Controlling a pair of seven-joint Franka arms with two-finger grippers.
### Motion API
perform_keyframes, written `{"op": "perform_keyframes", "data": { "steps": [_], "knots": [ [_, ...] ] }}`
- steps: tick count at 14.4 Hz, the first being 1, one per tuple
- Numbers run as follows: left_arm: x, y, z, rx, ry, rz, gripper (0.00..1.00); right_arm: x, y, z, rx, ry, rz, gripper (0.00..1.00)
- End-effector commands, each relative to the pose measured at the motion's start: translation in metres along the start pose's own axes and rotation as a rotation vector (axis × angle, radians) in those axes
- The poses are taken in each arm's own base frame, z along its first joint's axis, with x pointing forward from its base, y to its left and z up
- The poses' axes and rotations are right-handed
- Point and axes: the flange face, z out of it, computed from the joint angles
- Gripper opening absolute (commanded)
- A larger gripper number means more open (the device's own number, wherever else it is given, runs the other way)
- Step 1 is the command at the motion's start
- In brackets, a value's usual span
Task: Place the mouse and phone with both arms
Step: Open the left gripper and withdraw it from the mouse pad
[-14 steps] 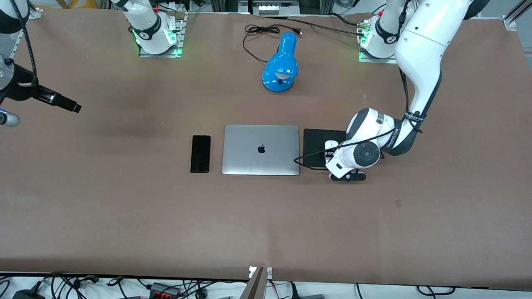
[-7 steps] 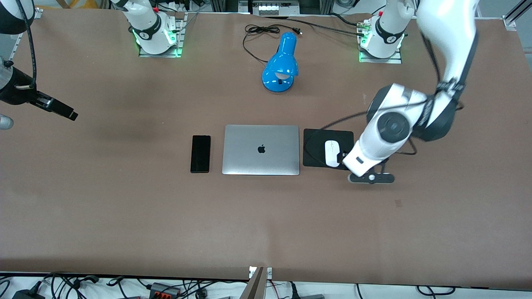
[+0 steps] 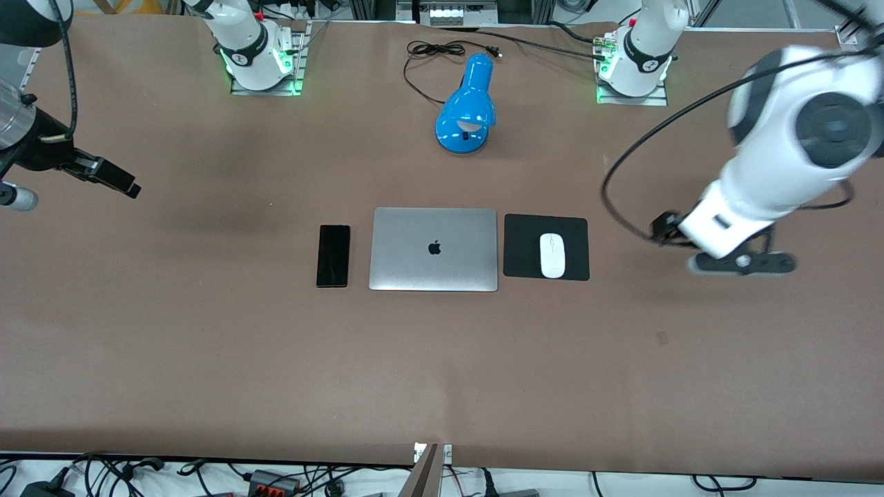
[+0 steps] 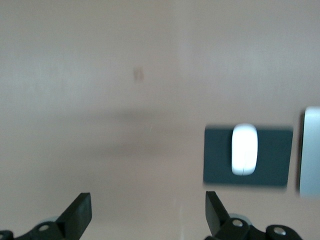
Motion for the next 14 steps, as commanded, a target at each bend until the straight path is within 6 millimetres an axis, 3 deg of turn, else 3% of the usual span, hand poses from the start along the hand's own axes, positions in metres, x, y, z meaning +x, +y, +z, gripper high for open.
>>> {"op": "perform_keyframes", "data": {
  "steps": [1, 5, 8, 10, 14],
  "knots": [
    [-0.012, -0.018, -0.024, -0.114, -0.087, 0.024, 1.0, -0.004, 0.0, -0.006, -0.01, 0.009, -0.006, 1.0],
    [-0.041, -0.05, -0.036, -0.131, -0.038, -0.07, 1.0, -0.005, 0.001, -0.005, -0.014, -0.003, -0.001, 1.0],
    [-0.072, -0.068, -0.07, -0.143, 0.162, -0.101, 1.0, -0.005, 0.002, -0.004, -0.017, -0.013, 0.0, 1.0],
    [-0.073, -0.08, -0.072, -0.144, 0.248, -0.129, 1.0, -0.006, 0.002, -0.004, -0.017, -0.013, -0.001, 1.0],
    [-0.079, -0.079, -0.068, -0.13, 0.126, -0.128, 1.0, -0.006, 0.002, -0.004, -0.017, -0.013, -0.003, 1.0]
  ]
}}
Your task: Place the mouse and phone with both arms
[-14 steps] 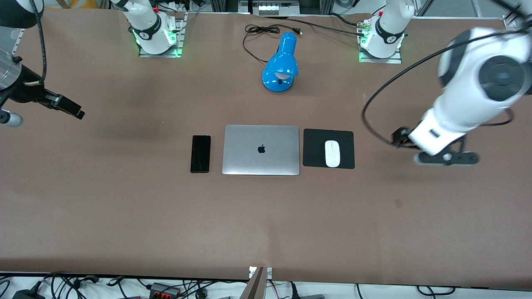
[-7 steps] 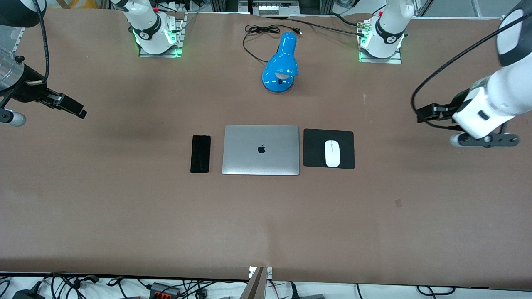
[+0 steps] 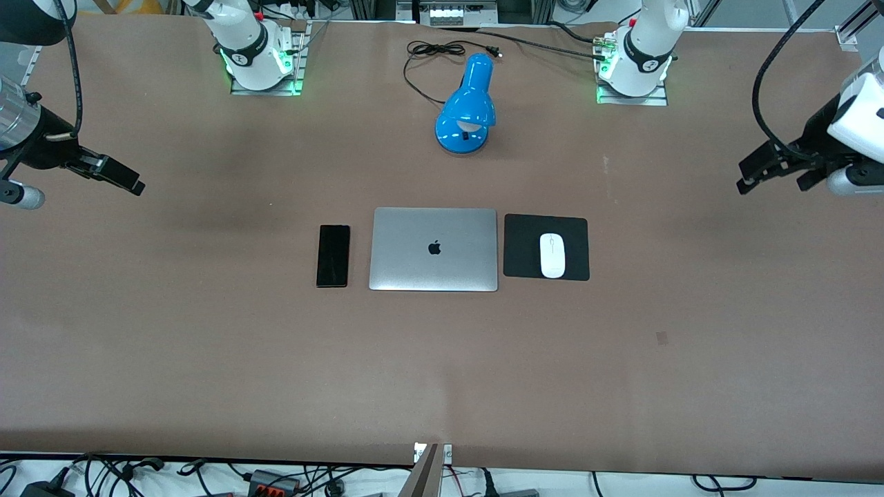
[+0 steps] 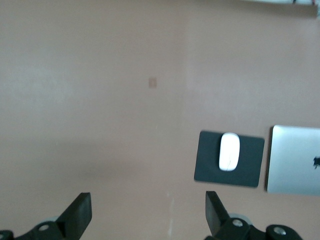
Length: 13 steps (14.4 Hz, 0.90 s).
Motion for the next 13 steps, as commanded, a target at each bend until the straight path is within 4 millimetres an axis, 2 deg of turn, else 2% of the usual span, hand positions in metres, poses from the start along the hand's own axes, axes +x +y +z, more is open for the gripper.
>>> {"op": "perform_keyframes", "data": {
  "steps": [1, 13],
  "knots": [
    [-0.0035, 0.002, 0.0039, -0.005, -0.042, 0.012, 1.0, -0.0044, 0.0002, -0.0056, -0.012, 0.003, -0.004, 1.0],
    [-0.0004, 0.0089, 0.0054, -0.005, -0.028, 0.036, 1.0, -0.0055, -0.0004, -0.0049, -0.013, -0.005, -0.006, 1.0]
  ]
}}
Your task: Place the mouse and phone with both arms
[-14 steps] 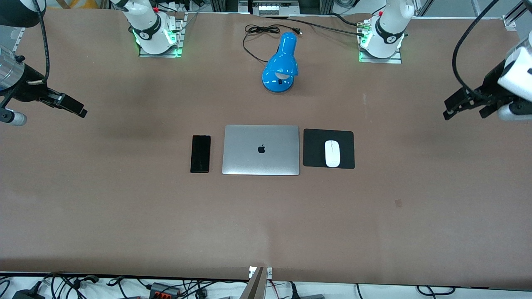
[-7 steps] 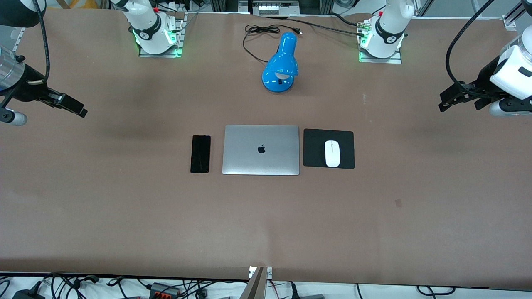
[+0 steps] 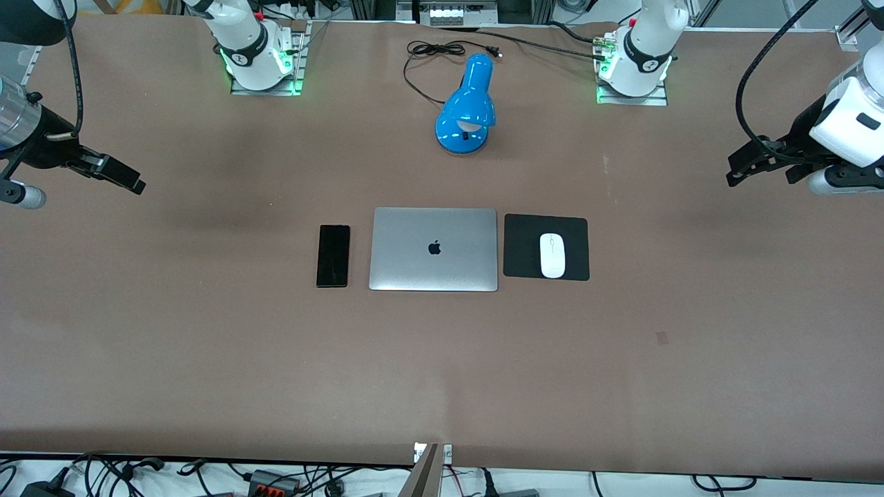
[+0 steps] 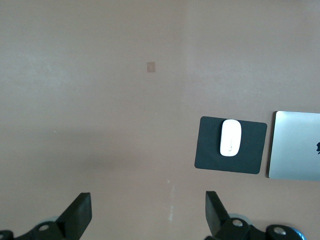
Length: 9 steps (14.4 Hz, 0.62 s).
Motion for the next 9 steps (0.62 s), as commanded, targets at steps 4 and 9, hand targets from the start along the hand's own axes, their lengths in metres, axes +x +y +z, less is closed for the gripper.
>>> {"op": "perform_keyframes", "data": {
  "steps": [4, 9],
  "knots": [
    [0.002, 0.002, -0.004, -0.009, 0.007, 0.02, 1.0, -0.009, -0.015, -0.01, -0.006, 0.01, -0.033, 1.0],
    [0.001, 0.003, -0.006, -0.008, 0.006, 0.017, 1.0, -0.006, -0.012, -0.008, -0.007, 0.007, -0.027, 1.0]
  ]
}}
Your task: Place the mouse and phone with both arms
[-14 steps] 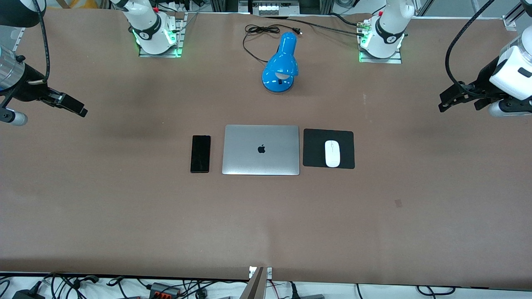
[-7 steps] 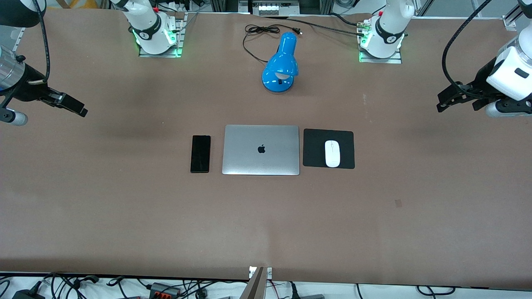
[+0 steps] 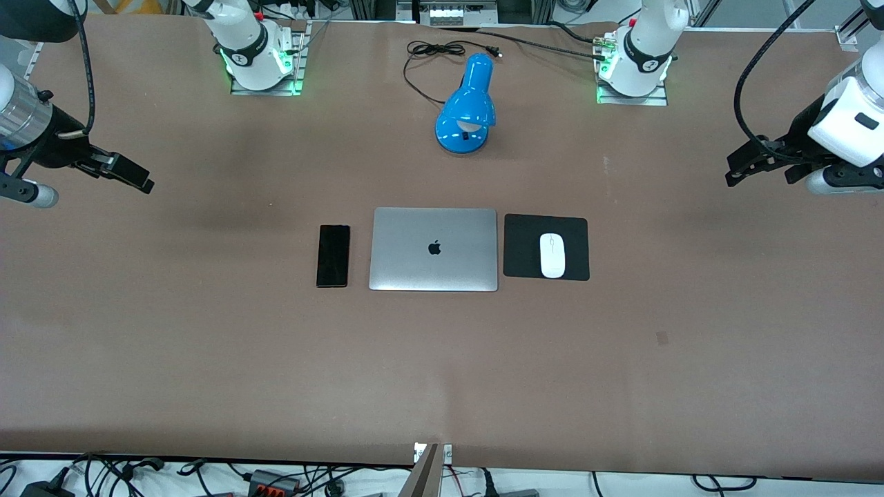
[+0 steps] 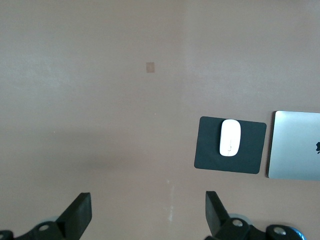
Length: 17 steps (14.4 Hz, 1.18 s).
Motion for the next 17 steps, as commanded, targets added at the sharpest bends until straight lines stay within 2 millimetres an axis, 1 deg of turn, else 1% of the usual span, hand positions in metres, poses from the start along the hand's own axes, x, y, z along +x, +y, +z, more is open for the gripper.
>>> {"op": "perform_keyframes", "data": {
  "steps": [1, 6, 7, 9, 17],
  "knots": [
    [0.001, 0.002, -0.005, -0.008, 0.004, 0.015, 1.0, -0.002, 0.0, -0.006, -0.009, 0.004, -0.004, 1.0],
    [0.005, 0.006, 0.001, -0.008, -0.005, 0.016, 1.0, -0.003, 0.0, -0.005, -0.009, -0.003, -0.002, 1.0],
    [0.007, 0.007, 0.006, -0.008, -0.013, 0.016, 1.0, -0.003, 0.0, -0.005, -0.009, -0.003, -0.004, 1.0],
    [0.01, 0.007, 0.007, -0.008, -0.013, 0.016, 1.0, -0.003, 0.0, -0.005, -0.009, -0.003, -0.004, 1.0],
    [0.01, 0.008, 0.005, -0.008, -0.011, 0.018, 1.0, -0.003, -0.001, -0.005, -0.009, -0.003, -0.005, 1.0]
  ]
}}
